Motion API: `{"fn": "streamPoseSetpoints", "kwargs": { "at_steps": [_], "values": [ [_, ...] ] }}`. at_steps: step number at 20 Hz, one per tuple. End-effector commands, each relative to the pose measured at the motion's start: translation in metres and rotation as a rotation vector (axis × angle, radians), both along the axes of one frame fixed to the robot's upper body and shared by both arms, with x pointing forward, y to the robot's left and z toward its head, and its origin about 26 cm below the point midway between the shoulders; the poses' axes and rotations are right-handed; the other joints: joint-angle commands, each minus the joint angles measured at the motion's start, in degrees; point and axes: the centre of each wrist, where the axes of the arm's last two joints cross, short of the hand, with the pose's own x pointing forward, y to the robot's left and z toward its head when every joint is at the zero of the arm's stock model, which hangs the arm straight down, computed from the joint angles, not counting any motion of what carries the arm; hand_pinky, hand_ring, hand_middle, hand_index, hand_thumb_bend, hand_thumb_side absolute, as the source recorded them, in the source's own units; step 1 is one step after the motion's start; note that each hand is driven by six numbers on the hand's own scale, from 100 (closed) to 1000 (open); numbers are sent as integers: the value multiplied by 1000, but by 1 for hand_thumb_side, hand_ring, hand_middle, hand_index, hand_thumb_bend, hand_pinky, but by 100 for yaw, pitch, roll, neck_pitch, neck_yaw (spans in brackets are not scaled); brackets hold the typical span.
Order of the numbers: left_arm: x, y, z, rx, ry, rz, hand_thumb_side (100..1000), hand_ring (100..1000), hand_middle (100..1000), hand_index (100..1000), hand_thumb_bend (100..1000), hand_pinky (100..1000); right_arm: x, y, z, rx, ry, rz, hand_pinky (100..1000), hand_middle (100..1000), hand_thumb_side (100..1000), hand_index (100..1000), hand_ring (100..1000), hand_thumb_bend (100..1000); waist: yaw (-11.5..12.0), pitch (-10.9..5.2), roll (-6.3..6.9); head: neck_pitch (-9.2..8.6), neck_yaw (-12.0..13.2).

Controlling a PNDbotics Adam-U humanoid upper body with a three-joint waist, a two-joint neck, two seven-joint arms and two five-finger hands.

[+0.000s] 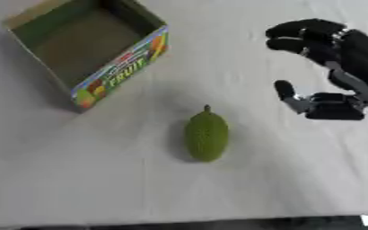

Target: Pick up objects on the table and place them in the box.

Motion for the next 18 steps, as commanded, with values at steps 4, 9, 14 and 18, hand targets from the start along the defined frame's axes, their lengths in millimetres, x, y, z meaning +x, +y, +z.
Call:
{"fn": "streamPoseSetpoints", "kwargs": {
  "at_steps": [4,9,14,18],
  "values": [
    [0,1,12,42,-27,-17,577,607,599,800,100,612,2,12,7,-192,112,33,923,856,198,945,896,100,45,-95,22,15,-87],
    [1,0,13,43,-26,-25,577,606,599,800,100,613,4,19,6,-214,271,38,982,856,149,947,914,100,72,-99,20,-28,-128],
    [1,-1,13,44,-25,-29,578,606,599,800,100,613,7,23,16,-268,342,20,1000,881,136,974,936,100,94,-99,12,-43,-159],
    [1,-1,13,45,-27,-34,582,606,599,801,100,612,8,26,21,-360,357,29,1000,891,140,996,945,100,112,-84,6,-41,-181]
  ]
}}
